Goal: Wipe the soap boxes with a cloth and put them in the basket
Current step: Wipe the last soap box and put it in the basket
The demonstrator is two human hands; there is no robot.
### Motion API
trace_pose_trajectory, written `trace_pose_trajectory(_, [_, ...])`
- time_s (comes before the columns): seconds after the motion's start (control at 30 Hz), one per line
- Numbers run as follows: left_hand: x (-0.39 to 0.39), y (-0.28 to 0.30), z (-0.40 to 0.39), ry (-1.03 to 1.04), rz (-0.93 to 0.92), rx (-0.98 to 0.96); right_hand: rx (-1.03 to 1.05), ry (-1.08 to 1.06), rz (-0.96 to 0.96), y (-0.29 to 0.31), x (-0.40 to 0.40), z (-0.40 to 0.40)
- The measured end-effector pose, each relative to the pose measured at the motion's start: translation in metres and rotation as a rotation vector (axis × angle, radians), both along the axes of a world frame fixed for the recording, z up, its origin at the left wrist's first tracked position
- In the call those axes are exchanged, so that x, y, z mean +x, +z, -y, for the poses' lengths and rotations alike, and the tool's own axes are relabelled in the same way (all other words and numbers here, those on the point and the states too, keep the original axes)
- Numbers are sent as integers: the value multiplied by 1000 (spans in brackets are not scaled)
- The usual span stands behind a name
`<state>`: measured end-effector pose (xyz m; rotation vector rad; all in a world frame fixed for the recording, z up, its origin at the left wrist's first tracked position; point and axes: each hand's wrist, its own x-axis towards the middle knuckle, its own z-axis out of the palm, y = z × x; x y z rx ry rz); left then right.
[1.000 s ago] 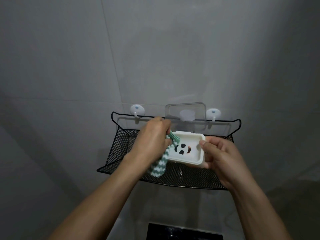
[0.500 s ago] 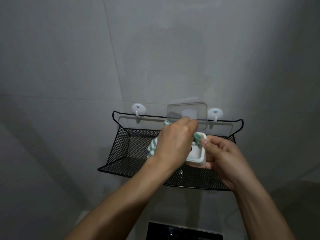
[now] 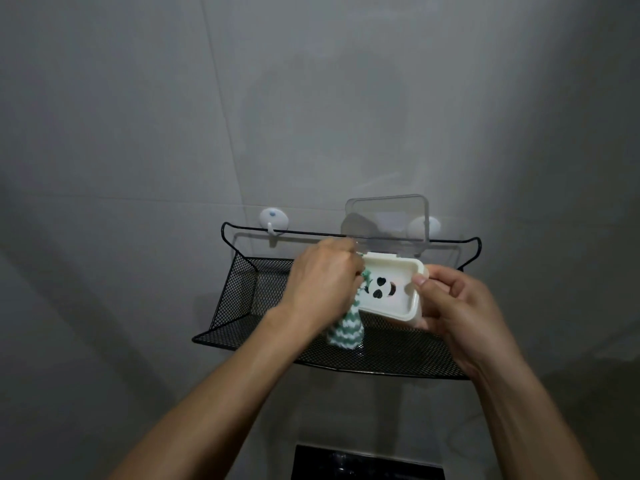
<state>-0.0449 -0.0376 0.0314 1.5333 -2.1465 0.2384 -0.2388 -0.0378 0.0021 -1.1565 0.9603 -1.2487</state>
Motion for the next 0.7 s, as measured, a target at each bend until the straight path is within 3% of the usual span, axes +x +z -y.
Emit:
trace_pose_trajectory(0.17, [1, -7, -11, -54, 9, 81, 23, -48, 35, -2, 2, 1])
trace_pose_trajectory(0.27, [-3, -9, -18, -68, -109, 119, 41, -69, 54, -5, 6, -1])
trace_pose_trajectory(0.4, [-18, -5, -25, -237, -269, 189, 34, -45, 38, -6, 13, -5])
trace_pose_trajectory(0.53, [-26, -7, -26, -295, -366, 152, 39, -62, 56, -4, 10, -7])
trace_pose_trajectory(0.7, [-16, -9, -22, -414, -293, 145, 60, -67, 55, 0, 4, -8])
